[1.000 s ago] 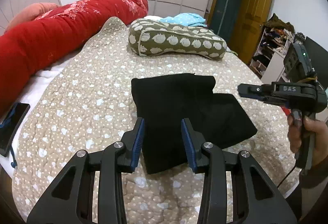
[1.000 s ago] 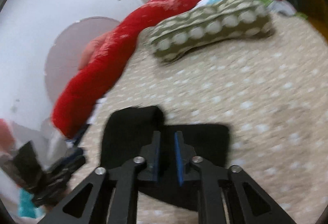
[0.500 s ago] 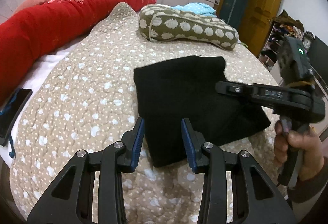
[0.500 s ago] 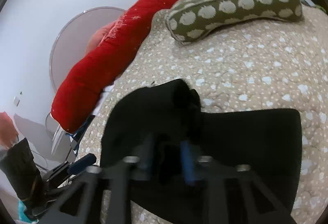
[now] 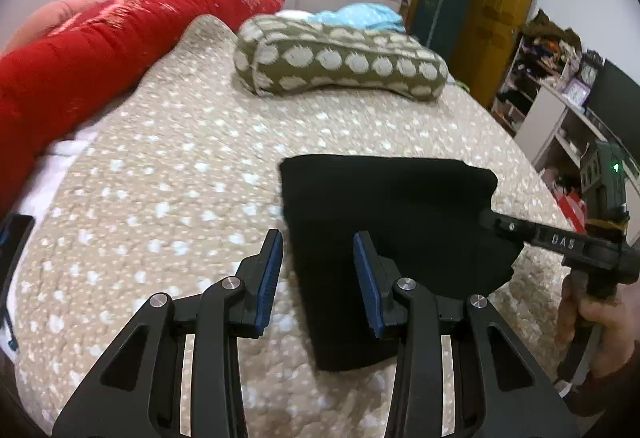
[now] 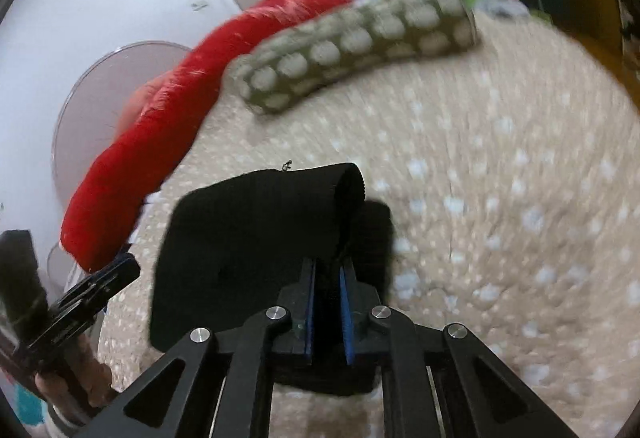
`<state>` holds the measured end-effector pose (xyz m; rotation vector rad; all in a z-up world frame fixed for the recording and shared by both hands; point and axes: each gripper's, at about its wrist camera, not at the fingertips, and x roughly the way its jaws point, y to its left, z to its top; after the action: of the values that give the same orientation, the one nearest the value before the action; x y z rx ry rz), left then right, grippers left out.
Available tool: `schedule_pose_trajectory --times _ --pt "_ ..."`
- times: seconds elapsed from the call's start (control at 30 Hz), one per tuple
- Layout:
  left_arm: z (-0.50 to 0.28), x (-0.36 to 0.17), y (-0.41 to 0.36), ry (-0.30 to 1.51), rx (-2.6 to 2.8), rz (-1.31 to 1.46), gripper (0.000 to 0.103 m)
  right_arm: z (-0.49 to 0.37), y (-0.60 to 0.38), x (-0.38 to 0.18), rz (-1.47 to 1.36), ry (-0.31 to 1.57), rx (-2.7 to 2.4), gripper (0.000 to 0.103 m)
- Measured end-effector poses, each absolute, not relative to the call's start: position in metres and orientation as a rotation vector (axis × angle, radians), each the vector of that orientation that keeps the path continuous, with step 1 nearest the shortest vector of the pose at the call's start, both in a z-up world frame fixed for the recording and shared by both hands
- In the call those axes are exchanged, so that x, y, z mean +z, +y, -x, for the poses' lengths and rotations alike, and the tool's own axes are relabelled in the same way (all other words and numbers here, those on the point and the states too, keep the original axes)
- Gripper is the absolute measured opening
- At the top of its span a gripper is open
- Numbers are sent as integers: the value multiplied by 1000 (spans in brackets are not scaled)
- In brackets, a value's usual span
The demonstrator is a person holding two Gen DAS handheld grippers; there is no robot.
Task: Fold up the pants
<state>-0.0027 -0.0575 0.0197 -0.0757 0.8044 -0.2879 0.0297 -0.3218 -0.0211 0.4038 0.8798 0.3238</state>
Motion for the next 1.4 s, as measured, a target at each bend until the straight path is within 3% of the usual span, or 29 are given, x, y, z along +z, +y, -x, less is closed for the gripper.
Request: schedule_pose_trajectory --times 0.07,0.3,0.47,0.57,0.8,1.0,1.13,1.23,1.4 --pt "-4 20 -61 821 -275 63 36 -26 -329 -8 -395 853 264 20" --pt "-35 16 -74 852 -231 45 36 -20 -298 43 -285 761 415 20" --pt "-52 7 -89 878 -209 0 37 -48 -254 19 -169 830 392 20" --pt "-58 3 -92 880 -216 -7 48 -67 -263 -4 -178 890 330 17" --pt "-65 -2 -100 861 -200 -43 55 -77 -271 -13 -189 905 318 17" --pt "-63 -2 -96 868 -205 -18 55 -41 -264 20 -147 882 383 19" --pt "-58 -2 -97 869 -199 -23 56 -19 -260 12 -98 940 394 19" --pt "-56 -3 -95 873 -193 -20 65 1 -261 2 -78 958 397 19" --pt "-54 -6 -92 879 -199 11 68 20 -269 -10 -96 938 398 19"
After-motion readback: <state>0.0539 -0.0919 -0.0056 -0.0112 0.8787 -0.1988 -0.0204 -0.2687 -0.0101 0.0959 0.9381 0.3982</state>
